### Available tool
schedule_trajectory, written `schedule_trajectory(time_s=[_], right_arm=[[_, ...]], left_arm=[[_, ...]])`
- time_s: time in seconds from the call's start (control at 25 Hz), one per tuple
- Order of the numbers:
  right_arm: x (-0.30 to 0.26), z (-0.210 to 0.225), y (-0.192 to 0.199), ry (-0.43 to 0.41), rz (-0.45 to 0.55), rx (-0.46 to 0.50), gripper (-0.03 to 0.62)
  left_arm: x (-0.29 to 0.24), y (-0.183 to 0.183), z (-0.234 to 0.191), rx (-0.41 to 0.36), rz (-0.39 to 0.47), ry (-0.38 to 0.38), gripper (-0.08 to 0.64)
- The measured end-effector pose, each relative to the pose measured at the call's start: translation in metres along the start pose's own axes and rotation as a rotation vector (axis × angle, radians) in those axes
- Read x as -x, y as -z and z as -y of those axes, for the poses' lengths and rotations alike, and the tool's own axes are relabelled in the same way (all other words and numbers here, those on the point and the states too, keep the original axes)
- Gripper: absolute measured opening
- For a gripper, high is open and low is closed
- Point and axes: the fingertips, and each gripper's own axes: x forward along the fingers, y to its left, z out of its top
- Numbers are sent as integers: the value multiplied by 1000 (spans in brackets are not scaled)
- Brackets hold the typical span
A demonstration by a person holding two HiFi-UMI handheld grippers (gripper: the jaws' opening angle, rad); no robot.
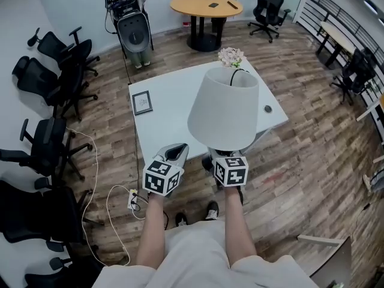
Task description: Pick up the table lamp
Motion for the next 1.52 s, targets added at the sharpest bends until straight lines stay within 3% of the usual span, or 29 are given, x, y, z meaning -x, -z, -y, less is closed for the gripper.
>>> schedule_trajectory(time_s=[0.28, 0.64, 1.04, 1.52], right_arm=[[7, 12, -4, -23, -26, 20, 158], [1, 18, 2, -51, -41, 4, 158], [3, 13, -2, -76, -20, 11, 158], [8, 14, -16, -65, 24, 10, 158]], left_arm=[[-2, -3, 3, -10, -25, -67, 0], [2, 2, -3, -15, -48, -89, 0], [-3, 5, 6, -47, -75, -80, 0], [-4, 5, 18, -34, -74, -38, 0]])
